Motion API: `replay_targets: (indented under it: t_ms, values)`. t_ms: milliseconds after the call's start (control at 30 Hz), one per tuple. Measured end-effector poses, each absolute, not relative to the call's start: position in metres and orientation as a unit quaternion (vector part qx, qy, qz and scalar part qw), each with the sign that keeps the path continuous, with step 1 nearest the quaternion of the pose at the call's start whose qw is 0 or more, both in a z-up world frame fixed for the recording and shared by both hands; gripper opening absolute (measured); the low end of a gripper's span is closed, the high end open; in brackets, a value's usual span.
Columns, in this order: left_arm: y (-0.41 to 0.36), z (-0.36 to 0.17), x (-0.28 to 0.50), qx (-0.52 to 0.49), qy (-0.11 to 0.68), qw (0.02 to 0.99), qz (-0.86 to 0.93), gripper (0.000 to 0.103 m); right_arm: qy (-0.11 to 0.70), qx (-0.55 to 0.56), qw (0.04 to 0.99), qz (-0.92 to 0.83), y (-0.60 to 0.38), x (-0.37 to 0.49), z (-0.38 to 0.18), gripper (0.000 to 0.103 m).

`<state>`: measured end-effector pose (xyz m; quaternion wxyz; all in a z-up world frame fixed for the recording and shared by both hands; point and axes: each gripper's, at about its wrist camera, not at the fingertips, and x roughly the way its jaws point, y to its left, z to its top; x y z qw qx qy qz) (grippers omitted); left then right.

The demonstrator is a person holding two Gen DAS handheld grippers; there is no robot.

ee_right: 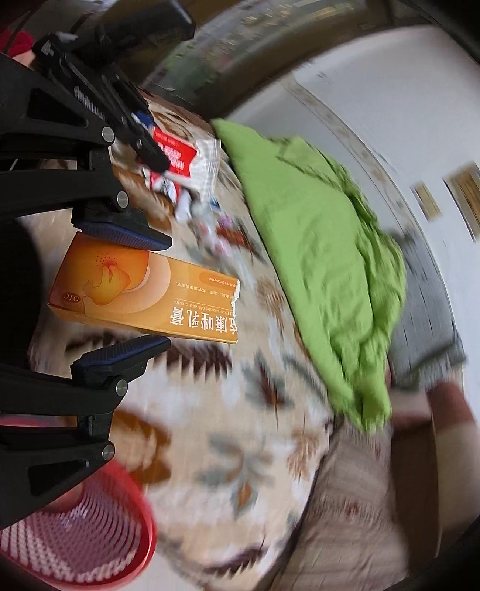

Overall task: Collect trash
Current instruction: 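Drop the tissue packet into the red basket with the left tool while the right tool drops the orange box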

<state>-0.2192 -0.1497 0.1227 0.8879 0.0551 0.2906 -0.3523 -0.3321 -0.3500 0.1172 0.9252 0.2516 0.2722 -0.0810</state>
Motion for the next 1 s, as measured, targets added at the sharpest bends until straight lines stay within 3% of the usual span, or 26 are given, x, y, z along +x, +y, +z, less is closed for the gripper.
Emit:
replay_targets:
  t_ms: [400,533,733,1000]
  values:
    - [-0.304,0.094,-0.31,0.122,0.392,0.737,-0.537,0.04,0.299,0.349,0.86,-0.222,-0.466,-0.469,0.069,0.054]
    - [-0.331,0.089,-0.325,0.142,0.398,0.724,-0.545,0.055,0.298,0.364,0.851,-0.235,-0.477,-0.482,0.061,0.058]
    - [-0.318,0.102,-0.322,0.127,0.393,0.739,-0.533,0.062,0.286,0.345,0.861,-0.24,-0.476,-0.486,0.074,0.068]
    - [-0.254,0.121,-0.298,0.107,0.371,0.796,-0.466,0.067,0.289,0.311,0.887,-0.181,-0.437,-0.454,0.089,0.07]
